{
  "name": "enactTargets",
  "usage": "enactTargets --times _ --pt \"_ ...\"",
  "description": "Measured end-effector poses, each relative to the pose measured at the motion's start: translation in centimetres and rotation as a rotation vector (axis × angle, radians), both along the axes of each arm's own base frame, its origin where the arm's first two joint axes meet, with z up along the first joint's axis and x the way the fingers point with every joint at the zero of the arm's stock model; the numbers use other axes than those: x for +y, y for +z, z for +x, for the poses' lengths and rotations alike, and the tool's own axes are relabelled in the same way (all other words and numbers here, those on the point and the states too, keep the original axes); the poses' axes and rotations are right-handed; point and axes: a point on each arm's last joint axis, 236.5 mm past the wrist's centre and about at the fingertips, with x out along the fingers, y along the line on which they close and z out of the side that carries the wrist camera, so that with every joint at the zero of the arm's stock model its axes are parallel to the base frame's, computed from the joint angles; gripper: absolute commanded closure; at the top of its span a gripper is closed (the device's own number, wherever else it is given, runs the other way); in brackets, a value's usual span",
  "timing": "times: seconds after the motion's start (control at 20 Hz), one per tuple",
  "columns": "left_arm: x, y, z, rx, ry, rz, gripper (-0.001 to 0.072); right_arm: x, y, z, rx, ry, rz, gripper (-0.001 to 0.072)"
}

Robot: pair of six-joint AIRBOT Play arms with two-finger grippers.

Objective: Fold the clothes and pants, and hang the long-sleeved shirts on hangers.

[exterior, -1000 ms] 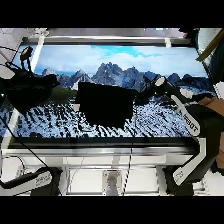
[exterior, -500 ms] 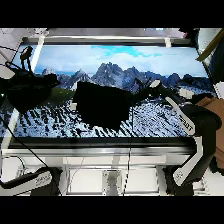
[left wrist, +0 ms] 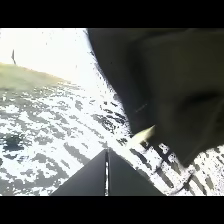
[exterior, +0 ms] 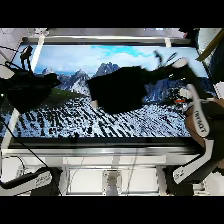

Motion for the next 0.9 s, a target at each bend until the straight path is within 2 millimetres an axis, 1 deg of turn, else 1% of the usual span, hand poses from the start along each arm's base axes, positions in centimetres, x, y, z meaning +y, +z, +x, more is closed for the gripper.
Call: enactTargets --times 0.1,0.15,0.25,0.3,0.4,0.5,0.6,0.7,0.8,0.9 --pt "-0.1 0.0 0.0 0.002 -0.002 -0.002 0.0690 -6.1 3.1 0.1 -0.035 -0.067 -0.055 0.0707" --pt "-0.1 0.0 -0.1 0.003 -0.002 -0.002 0.0690 -9.5 4.4 -0.4 -0.041 -0.107 -0.085 0.0707" --pt "-0.1 0.0 -0.1 0.005 -0.003 -0.002 0.0690 -15.5 6.3 -2.1 -0.036 -0.184 -0.136 0.0707" --pt "-0.1 0.0 -0.1 0.006 -0.004 -0.002 0.0690 -18.9 7.2 -3.4 -0.027 -0.236 -0.164 0.0707" --pt "-0.1 0.0 -0.1 0.007 -0.002 -0.004 0.0690 -24.8 8.6 -6.6 0.000 -0.337 -0.206 0.0707" --pt "-0.1 0.0 -0.1 0.010 0.003 -0.008 0.0690 -29.7 9.8 -10.5 0.041 -0.433 -0.229 0.0707" --pt "-0.1 0.0 -0.1 0.014 0.009 -0.013 0.0690 -33.5 11.1 -14.6 0.074 -0.538 -0.242 0.0708" --pt "-0.1 0.0 -0.1 0.017 0.014 -0.016 0.0690 -36.8 12.1 -18.8 0.112 -0.647 -0.270 0.0708" --pt "-0.1 0.0 -0.2 0.017 0.014 -0.016 0.0690 -39.5 13.0 -22.9 0.150 -0.759 -0.312 0.0708" --pt "-0.1 0.0 -0.2 0.017 0.014 -0.016 0.0690 -42.0 13.4 -27.2 0.206 -0.886 -0.366 0.0709"
